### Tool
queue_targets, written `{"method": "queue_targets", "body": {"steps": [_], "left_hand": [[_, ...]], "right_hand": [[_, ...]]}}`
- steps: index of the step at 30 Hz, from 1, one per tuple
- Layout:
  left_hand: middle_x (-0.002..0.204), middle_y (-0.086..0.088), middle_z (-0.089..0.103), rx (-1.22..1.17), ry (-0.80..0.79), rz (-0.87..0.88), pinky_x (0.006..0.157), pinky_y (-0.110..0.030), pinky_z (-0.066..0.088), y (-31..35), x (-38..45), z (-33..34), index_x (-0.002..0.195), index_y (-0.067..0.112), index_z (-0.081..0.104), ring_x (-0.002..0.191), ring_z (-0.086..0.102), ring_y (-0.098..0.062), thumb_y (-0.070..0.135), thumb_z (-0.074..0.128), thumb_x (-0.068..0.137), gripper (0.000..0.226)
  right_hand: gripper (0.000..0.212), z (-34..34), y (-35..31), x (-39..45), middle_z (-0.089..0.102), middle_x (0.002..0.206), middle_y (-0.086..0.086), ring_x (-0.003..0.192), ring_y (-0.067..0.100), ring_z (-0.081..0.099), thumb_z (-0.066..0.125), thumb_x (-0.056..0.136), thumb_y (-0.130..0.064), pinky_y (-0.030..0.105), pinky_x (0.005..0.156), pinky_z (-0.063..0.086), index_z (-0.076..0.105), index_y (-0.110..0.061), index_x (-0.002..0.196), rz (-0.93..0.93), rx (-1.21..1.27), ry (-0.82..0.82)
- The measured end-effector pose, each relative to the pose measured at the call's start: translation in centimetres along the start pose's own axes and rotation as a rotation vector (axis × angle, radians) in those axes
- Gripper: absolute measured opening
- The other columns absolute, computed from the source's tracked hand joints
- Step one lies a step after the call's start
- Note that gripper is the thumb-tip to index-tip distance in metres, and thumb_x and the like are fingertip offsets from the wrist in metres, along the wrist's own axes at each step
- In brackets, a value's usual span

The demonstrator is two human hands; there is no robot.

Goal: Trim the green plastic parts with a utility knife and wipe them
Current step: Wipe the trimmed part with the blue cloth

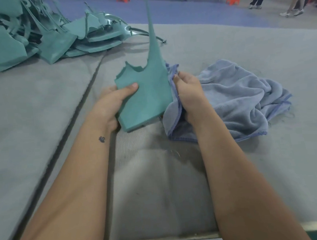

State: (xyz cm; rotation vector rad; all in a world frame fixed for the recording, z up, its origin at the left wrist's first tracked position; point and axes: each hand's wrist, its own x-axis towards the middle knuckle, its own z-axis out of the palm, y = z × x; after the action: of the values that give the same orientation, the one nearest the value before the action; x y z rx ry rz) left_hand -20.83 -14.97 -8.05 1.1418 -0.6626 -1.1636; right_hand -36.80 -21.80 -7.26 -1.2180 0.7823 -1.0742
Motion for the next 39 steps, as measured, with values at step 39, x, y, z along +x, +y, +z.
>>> {"method": "queue_targets", "body": {"steps": [39], "left_hand": [[0.103,-0.011,0.074,-0.257,0.034,0.067,0.076,-0.045,0.059,-2.0,-0.3,4.6,0.103,0.01,0.068,0.093,0.071,-0.03,0.017,0.058,0.096,0.014]], "right_hand": [[0.052,-0.6,1.2,-0.2,0.074,0.099,0.002,0.092,0.023,0.07,0.039,0.095,-0.06,0.037,0.086,0.054,0.076,-0.023,0.093,0.12,0.749,0.065]]}}
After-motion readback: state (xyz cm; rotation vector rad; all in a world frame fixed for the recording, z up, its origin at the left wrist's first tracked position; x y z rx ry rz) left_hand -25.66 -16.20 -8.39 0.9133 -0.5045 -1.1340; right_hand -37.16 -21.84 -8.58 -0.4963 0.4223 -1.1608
